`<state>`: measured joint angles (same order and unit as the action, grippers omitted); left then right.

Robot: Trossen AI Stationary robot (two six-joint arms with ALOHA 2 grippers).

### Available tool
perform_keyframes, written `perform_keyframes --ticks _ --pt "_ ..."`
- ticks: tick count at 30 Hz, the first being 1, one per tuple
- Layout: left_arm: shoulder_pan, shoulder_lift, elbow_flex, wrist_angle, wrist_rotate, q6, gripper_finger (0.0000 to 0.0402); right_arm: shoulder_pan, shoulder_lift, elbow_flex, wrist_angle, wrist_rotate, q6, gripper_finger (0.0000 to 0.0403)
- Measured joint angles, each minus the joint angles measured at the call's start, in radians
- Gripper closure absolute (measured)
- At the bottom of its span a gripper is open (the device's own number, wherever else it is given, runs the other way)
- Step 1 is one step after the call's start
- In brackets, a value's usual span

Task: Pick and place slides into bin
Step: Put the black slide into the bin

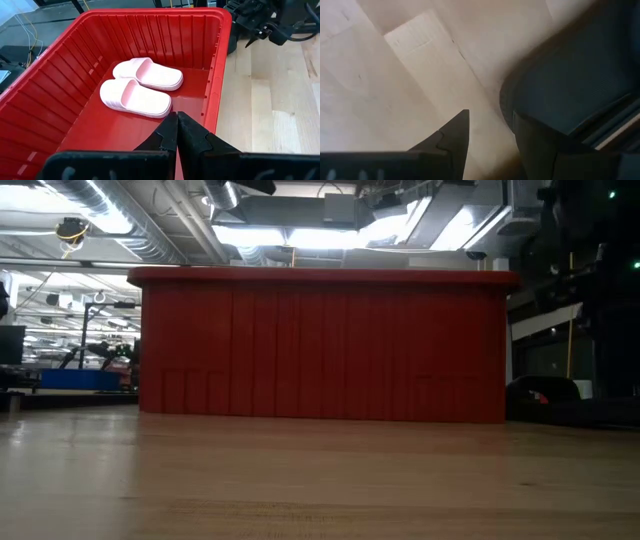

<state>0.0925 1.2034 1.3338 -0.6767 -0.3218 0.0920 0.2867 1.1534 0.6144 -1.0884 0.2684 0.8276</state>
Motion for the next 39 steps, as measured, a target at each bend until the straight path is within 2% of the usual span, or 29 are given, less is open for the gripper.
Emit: perform_keyframes --ticks 6,24,28,33,39 --pt "0.000 0.000 0.000 -0.005 0.000 0.000 0.0399 -0.011 0.095 0.000 -0.006 0.042 0.033 0.0249" --pt "0.000 0.000 0.000 -0.009 0.000 0.000 0.0400 -0.029 0.303 0.002 0.072 0.025 0.065 0.0253" --pt "0.000 0.000 0.000 -0.009 0.000 0.000 0.0399 -0.029 0.327 0.004 0.069 0.038 0.091 0.0289" --pt "0.000 0.000 0.000 -0.008 0.000 0.000 0.0400 -0.029 0.328 0.004 0.055 0.047 0.153 0.0382" --pt "0.000 0.000 0.000 -0.008 0.000 -0.002 0.0400 -0.030 0.322 0.015 0.048 0.008 0.190 0.0395"
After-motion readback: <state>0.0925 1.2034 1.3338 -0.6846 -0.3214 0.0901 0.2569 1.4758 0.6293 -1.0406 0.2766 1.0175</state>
